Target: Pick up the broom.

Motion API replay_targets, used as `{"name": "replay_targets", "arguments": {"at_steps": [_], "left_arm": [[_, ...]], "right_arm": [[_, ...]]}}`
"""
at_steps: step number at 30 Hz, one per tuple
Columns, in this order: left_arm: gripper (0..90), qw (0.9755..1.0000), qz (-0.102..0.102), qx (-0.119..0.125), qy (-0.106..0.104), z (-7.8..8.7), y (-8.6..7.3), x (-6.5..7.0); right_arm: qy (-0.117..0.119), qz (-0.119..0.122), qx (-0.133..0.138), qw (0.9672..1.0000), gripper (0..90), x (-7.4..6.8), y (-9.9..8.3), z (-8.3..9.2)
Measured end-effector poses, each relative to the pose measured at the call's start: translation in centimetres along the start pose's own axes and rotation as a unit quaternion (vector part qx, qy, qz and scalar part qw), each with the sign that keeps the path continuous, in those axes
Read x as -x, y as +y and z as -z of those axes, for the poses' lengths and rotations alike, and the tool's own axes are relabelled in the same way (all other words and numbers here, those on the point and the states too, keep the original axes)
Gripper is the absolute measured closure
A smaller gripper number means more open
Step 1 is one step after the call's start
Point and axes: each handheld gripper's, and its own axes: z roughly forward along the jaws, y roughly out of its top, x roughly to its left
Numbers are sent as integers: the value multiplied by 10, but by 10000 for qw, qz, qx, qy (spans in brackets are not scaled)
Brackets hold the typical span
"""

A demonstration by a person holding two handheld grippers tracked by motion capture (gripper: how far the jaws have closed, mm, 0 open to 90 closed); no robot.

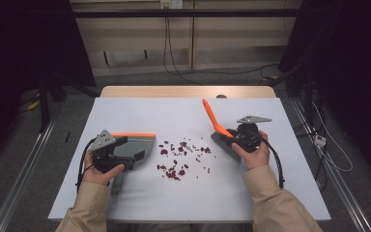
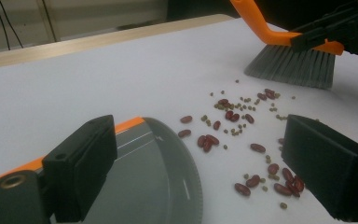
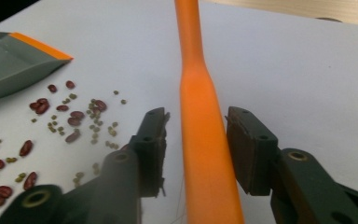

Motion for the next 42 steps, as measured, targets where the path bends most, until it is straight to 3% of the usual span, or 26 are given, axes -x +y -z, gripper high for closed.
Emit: {"name": "replay_targets", "arguments": {"at_steps": [3, 6, 8, 13, 19, 23, 26, 30, 33, 38, 42], "left_arm": [[104, 10000, 7, 8, -4, 0, 0, 0], [104, 10000, 9, 15, -1, 0, 0, 0], [104, 10000, 2, 29, 5, 0, 0, 0], [105, 10000, 14, 29, 7, 0, 0, 1], [106, 10000, 12, 56, 23, 1, 1, -1], [105, 10000, 16, 45, 20, 1, 0, -2], [105, 10000, -1, 56, 1, 2, 1, -2], [105, 10000, -2, 66, -11, 2, 0, -2], [105, 10000, -8, 69, -1, 2, 1, -1], [105, 10000, 12, 87, -3, 1, 1, -2], [105, 10000, 1, 98, 2, 1, 1, -2]], "right_arm": [[-30, -18, 144, 9999, 674, 0, -2, 4], [-34, 32, -21, 10000, 687, 1, -8, 1], [-19, 6, 49, 10000, 702, 2, -11, 0], [-263, 77, 28, 9996, 710, -4, -8, 0], [-500, 235, 355, 9978, 710, -2, -1, -8], [-906, 705, 295, 9930, 710, -8, 2, -20], [-808, 703, 303, 9938, 709, -13, 0, -27], [-791, 913, 138, 9926, 707, -31, -1, -29], [-540, 696, 208, 9959, 707, -40, -3, -29], [-716, 862, 246, 9934, 706, -59, -8, -32], [-686, 726, 304, 9945, 706, -66, -8, -33]]}}
